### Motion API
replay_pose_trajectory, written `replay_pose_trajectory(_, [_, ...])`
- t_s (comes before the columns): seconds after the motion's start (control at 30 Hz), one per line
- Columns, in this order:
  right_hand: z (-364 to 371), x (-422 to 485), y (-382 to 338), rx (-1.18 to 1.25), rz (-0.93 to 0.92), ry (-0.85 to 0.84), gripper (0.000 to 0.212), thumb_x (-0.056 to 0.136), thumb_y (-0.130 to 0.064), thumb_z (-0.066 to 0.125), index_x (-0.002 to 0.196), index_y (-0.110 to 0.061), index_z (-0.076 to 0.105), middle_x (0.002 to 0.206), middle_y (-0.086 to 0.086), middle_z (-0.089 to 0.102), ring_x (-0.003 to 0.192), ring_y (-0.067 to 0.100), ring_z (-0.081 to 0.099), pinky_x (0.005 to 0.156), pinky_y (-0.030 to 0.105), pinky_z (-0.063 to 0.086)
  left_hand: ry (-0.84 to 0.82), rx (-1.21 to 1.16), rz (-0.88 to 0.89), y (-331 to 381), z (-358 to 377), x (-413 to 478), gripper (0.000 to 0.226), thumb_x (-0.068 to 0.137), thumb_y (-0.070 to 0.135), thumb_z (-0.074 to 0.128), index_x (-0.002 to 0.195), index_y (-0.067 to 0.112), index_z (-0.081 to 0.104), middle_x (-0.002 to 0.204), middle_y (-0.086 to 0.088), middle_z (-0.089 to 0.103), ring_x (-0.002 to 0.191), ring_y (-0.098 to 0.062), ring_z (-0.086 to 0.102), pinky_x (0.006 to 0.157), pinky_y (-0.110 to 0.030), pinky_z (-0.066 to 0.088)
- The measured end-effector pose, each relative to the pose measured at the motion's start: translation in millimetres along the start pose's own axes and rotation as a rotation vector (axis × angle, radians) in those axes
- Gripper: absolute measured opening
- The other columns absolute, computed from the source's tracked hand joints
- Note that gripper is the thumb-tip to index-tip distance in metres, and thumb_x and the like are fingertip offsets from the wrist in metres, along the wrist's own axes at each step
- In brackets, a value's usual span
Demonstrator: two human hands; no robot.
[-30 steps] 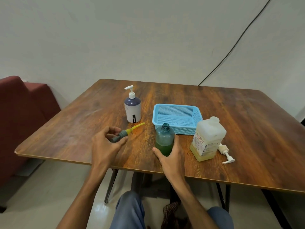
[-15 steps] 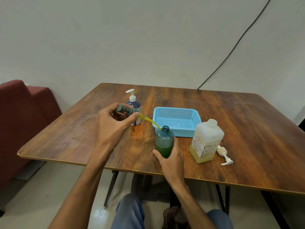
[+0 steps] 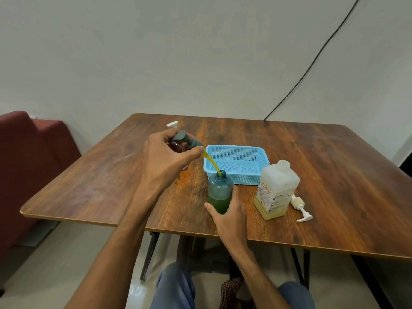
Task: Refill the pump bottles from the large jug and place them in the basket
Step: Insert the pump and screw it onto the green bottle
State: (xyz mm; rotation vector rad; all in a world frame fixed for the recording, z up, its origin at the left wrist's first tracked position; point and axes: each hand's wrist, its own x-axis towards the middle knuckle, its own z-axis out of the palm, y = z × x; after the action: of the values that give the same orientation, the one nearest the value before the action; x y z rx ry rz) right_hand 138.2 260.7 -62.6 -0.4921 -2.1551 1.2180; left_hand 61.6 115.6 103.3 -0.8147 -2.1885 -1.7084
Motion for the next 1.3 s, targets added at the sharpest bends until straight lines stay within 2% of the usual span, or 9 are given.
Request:
replay_pose_trajectory(0.07, [0,0,0,0.0,0.001,0.003,0.083,0.076,-0.038,0.085,0.144,-0.033,0.037,0.138,-0.014,0.052,0.126,0.004,0.049,0.104,0.035,0.049,-0.028,0.039,-0.012,-1,7,2,0.039,0.062,0.05,0.079,0.089,0.022,0.078,0.085,0.003,0.075,0.079,-0.016,0.07,0.073,-0.041,0.061])
replay_pose_trajectory(0.13, [0,0,1,0.0,0.002,0.006,0.084,0.075,-0.039,0.085,0.143,-0.034,0.037,0.137,-0.015,0.052,0.125,0.004,0.049,0.104,0.036,0.049,-0.059,0.086,-0.017,-3,17,3,0.03,0.066,0.041,0.084,0.086,0.018,0.078,0.082,0.001,0.075,0.077,-0.021,0.071,0.072,-0.048,0.06])
replay_pose_trajectory(0.23, [1,0,2,0.001,0.005,0.006,0.084,0.075,-0.04,0.085,0.143,-0.035,0.037,0.136,-0.015,0.051,0.125,0.004,0.05,0.103,0.039,0.05,-0.095,0.128,-0.032,-8,34,4,0.02,0.072,0.019,0.089,0.082,0.009,0.076,0.075,0.003,0.072,0.068,-0.009,0.068,0.06,-0.029,0.057])
replay_pose_trajectory(0.33, [2,0,3,0.003,0.013,0.011,0.085,0.074,-0.042,0.085,0.143,-0.036,0.036,0.137,-0.016,0.051,0.126,0.004,0.049,0.103,0.039,0.05,-0.138,0.154,-0.08,-14,49,3,0.021,0.073,0.015,0.089,0.084,0.003,0.074,0.074,0.009,0.068,0.06,0.009,0.062,0.052,-0.009,0.045])
replay_pose_trajectory(0.6, [3,1,5,0.018,0.023,-0.007,0.086,0.076,-0.044,0.083,0.146,-0.038,0.033,0.14,-0.018,0.049,0.129,0.003,0.048,0.105,0.04,0.05,-0.165,0.156,-0.088,-24,66,3,0.028,0.074,0.025,0.09,0.091,0.006,0.077,0.085,0.003,0.074,0.063,-0.002,0.067,0.056,-0.009,0.05])
replay_pose_trajectory(0.8, [4,0,4,-0.005,0.019,0.0,0.084,0.076,-0.046,0.082,0.144,-0.037,0.034,0.138,-0.016,0.051,0.127,0.004,0.05,0.103,0.04,0.051,-0.183,0.103,-0.096,-36,69,-10,0.032,0.074,0.025,0.089,0.095,0.005,0.078,0.08,0.005,0.073,0.066,0.006,0.066,0.058,-0.01,0.05])
replay_pose_trajectory(0.93, [3,0,4,-0.004,0.017,0.002,0.084,0.075,-0.045,0.082,0.144,-0.037,0.034,0.138,-0.016,0.051,0.127,0.005,0.05,0.103,0.041,0.051,-0.167,0.025,-0.104,-42,69,-13,0.035,0.073,0.026,0.09,0.101,0.007,0.078,0.083,-0.001,0.075,0.066,0.002,0.063,0.061,-0.015,0.052])
replay_pose_trajectory(1.1, [4,0,4,-0.027,0.018,0.002,0.087,0.075,-0.046,0.083,0.145,-0.038,0.033,0.141,-0.015,0.05,0.129,0.007,0.05,0.103,0.041,0.051,-0.161,-0.079,-0.141,-53,69,-21,0.035,0.077,0.025,0.087,0.108,0.011,0.077,0.092,0.003,0.075,0.081,-0.023,0.069,0.074,-0.043,0.062])
replay_pose_trajectory(1.3, [4,1,5,-0.03,0.009,0.013,0.085,0.076,-0.039,0.085,0.144,-0.037,0.034,0.139,-0.015,0.052,0.129,0.005,0.05,0.102,0.041,0.052,-0.181,-0.213,-0.155,-58,69,-32,0.026,0.088,0.013,0.076,0.112,0.023,0.073,0.097,-0.011,0.072,0.08,-0.022,0.06,0.074,-0.047,0.058])
